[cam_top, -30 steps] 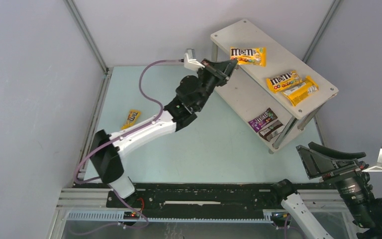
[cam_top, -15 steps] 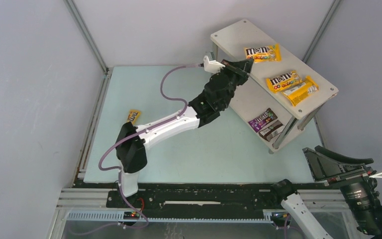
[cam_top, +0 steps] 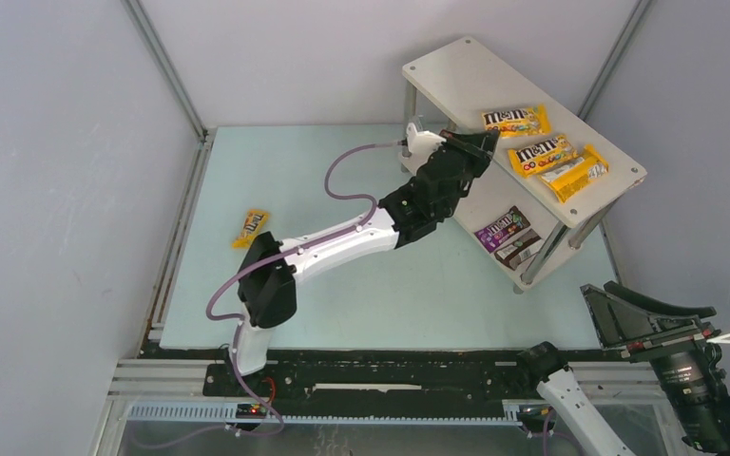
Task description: Place and organize the candy bags onto the shelf
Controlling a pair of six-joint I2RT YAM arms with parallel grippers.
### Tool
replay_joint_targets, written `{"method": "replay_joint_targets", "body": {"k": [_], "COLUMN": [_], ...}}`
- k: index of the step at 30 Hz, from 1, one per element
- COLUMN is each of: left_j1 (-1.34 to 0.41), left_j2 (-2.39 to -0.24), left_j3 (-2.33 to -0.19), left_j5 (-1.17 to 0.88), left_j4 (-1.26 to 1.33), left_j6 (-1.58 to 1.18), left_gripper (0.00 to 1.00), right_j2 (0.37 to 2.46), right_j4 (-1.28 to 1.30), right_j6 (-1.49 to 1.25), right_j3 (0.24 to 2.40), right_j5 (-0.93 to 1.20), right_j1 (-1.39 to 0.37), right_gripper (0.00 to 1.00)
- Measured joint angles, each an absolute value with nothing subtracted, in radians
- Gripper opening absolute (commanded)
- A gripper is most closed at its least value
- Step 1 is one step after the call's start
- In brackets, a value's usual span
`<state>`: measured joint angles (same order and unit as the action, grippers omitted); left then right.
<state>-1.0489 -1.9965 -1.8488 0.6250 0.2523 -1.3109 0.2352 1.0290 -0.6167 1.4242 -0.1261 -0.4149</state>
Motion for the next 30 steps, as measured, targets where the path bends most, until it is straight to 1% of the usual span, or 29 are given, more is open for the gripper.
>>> {"method": "replay_joint_targets", "body": {"k": [1,2,4,7,12,15,17,18,19,22,25,26,28,29,30], "left_j1": [-1.049,-1.05,-1.05,-1.05,-1.05,-1.05,-1.048,-1.044,-1.039,-1.015,-0.972,-0.955,-0.925,-0.912,-0.904], "left_j2": [-1.998,-1.998,-1.998,-1.98,-1.885,-1.808,-1.754,-1.726,-1.701,-1.65,-1.622,-1.621,-1.633,-1.648,-1.663], "left_j3": [-1.85,-1.85,-1.847,-1.793,-1.628,-1.541,-1.491,-1.468,-1.456,-1.452,-1.455,-1.46,-1.486,-1.511,-1.535], "left_j5": [0.623,0.619,0.602,0.57,0.504,0.439,0.4,0.366,0.332,0.235,0.166,0.141,0.094,0.07,0.049], "left_j4": [0.251,0.25,0.256,0.298,0.405,0.428,0.437,0.441,0.44,0.429,0.405,0.395,0.359,0.344,0.334], "left_j6": [-1.316,-1.32,-1.32,-1.308,-1.243,-1.137,-1.052,-1.0,-0.953,-0.838,-0.779,-0.772,-0.766,-0.765,-0.764], "left_gripper": [0.1,0.2,0.3,0.36,0.51,0.65,0.81,0.86,0.89,0.92,0.87,0.82,0.66,0.6,0.58], "right_j2": [0.234,0.233,0.231,0.227,0.217,0.216,0.216,0.216,0.216,0.216,0.216,0.215,0.214,0.213,0.212], "right_j4": [1.029,1.029,1.029,1.03,1.029,1.029,1.029,1.029,1.029,1.029,1.029,1.029,1.029,1.029,1.029], "right_j6": [-0.617,-0.617,-0.617,-0.617,-0.617,-0.617,-0.617,-0.617,-0.617,-0.617,-0.617,-0.617,-0.62,-0.621,-0.624], "right_j3": [1.424,1.424,1.423,1.42,1.403,1.4,1.4,1.4,1.4,1.4,1.398,1.396,1.392,1.391,1.39], "right_j5": [-0.126,-0.126,-0.127,-0.128,-0.13,-0.13,-0.13,-0.13,-0.13,-0.13,-0.13,-0.13,-0.13,-0.13,-0.13], "right_j1": [-0.415,-0.415,-0.415,-0.415,-0.415,-0.415,-0.415,-0.415,-0.415,-0.415,-0.415,-0.415,-0.415,-0.415,-0.415], "right_gripper": [0.99,0.99,0.99,0.99,0.99,0.99,0.99,0.99,0.99,0.98,0.98,0.98,0.98,0.98,0.98]}}
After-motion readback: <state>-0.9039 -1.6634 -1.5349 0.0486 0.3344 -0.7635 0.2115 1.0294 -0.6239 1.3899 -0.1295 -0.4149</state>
